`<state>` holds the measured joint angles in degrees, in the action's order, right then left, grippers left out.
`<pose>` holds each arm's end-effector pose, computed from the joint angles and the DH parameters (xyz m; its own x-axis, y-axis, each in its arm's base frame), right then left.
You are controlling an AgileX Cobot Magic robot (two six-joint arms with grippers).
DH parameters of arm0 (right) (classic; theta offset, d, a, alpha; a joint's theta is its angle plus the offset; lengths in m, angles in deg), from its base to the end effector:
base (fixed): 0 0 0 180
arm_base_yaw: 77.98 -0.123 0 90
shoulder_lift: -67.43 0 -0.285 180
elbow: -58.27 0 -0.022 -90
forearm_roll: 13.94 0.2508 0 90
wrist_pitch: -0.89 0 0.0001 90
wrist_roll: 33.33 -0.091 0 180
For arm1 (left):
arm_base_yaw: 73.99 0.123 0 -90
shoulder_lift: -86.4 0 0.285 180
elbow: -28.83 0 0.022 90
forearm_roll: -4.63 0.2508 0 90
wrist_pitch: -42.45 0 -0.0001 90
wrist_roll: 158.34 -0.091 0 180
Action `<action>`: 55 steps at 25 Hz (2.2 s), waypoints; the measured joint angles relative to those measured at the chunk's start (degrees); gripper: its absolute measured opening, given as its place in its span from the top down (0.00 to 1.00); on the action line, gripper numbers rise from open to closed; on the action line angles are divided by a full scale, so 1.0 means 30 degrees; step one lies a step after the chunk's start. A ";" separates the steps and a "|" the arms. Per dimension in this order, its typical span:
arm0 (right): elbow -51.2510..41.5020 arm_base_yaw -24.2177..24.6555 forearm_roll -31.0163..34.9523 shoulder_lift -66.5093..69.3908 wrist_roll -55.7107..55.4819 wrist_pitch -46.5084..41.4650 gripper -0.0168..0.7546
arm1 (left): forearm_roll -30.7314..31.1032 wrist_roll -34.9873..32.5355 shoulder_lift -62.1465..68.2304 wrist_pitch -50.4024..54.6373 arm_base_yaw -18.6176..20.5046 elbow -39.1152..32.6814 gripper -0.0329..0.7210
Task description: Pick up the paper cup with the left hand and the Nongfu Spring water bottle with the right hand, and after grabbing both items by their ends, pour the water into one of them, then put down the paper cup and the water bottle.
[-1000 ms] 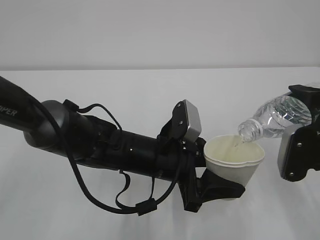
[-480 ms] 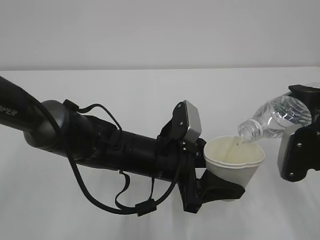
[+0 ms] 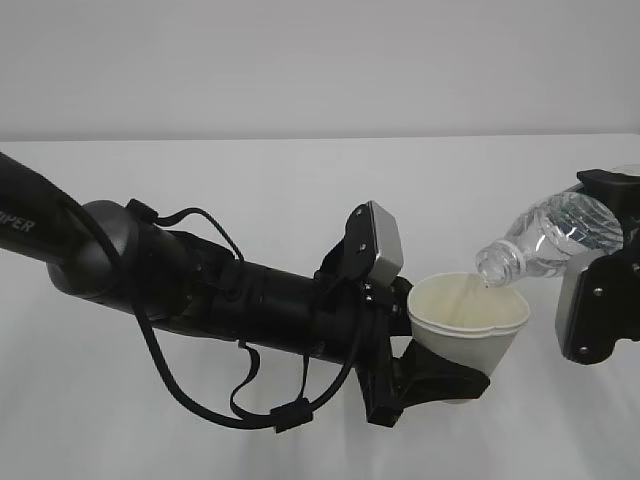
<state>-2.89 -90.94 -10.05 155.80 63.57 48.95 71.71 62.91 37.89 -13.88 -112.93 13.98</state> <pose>0.2223 0.0465 0.1846 0.1899 -0.9782 0.0835 -0.1812 -0.1185 -0.9763 0.2663 -0.3048 0.1142 -0.1486 0.2835 -0.9474 0.9883 0.0107 -0.1518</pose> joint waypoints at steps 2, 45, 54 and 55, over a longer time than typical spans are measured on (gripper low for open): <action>0.0000 0.0000 0.0000 0.0000 0.0043 0.0000 0.42 | 0.0000 0.0013 0.0000 0.0000 0.0000 0.0000 0.36; 0.0013 0.0000 0.0000 0.0000 0.0330 0.0030 0.42 | 0.0043 0.0092 0.0188 0.0038 0.0000 0.0000 0.36; 0.0043 0.0000 0.0000 0.0000 0.0372 0.0089 0.42 | 0.0043 0.0135 0.0188 0.0038 0.0000 0.0000 0.36; 0.0043 0.0000 0.0000 0.0000 0.0372 0.0089 0.42 | 0.0043 0.0135 0.0188 0.0038 0.0000 0.0000 0.36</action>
<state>-2.76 -90.94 -10.05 155.80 64.69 49.22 71.84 63.32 38.46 -13.76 -112.93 13.98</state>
